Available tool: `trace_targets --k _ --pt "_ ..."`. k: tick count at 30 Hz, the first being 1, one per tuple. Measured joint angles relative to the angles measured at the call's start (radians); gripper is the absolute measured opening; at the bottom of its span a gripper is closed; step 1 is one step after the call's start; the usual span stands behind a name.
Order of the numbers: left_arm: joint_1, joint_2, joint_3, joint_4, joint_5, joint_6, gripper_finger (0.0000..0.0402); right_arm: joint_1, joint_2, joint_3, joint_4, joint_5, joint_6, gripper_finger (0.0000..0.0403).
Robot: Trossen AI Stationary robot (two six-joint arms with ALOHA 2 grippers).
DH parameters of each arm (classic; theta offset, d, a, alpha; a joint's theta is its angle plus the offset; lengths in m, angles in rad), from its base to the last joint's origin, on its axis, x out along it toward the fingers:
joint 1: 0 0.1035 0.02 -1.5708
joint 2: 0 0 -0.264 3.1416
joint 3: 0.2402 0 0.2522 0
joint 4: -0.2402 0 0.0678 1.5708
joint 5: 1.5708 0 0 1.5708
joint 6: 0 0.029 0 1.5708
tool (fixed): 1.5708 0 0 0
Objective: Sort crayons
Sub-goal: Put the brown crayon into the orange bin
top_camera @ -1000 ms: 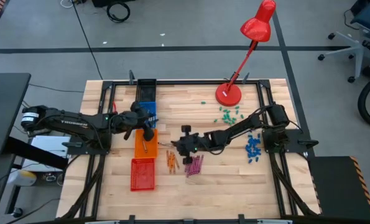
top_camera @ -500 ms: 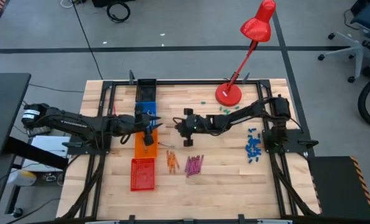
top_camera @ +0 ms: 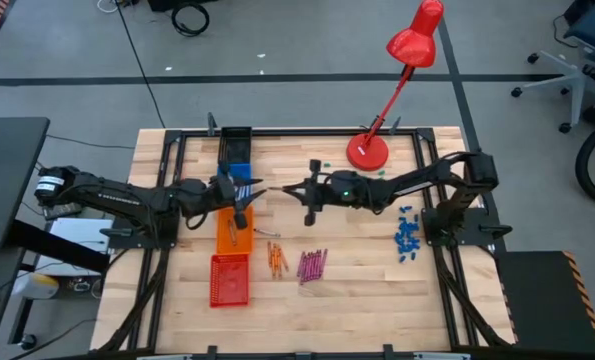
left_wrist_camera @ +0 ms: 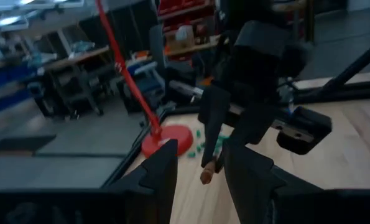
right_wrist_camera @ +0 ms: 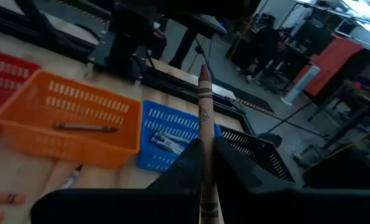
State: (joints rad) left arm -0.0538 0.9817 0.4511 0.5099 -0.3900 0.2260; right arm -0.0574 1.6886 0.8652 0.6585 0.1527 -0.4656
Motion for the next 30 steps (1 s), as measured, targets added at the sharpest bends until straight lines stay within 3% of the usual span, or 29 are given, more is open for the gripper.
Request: trace_targets --k 8,13,18,30 --pt "-0.001 0.006 0.000 0.022 0.105 0.022 0.0140 0.002 -0.008 0.002 0.025 -0.050 0.031 0.0036" --pt "-0.012 0.040 0.000 0.040 0.111 0.018 0.0140 0.017 -0.008 0.002 0.062 -0.107 0.069 0.0036" --pt "-0.038 0.086 0.000 0.119 0.111 0.039 0.0140 0.043 -0.008 0.002 0.064 -0.106 0.069 0.0036" --pt "-0.057 0.113 0.000 0.134 0.111 0.002 0.0140 0.082 -0.007 0.002 0.103 -0.068 0.136 0.0036"
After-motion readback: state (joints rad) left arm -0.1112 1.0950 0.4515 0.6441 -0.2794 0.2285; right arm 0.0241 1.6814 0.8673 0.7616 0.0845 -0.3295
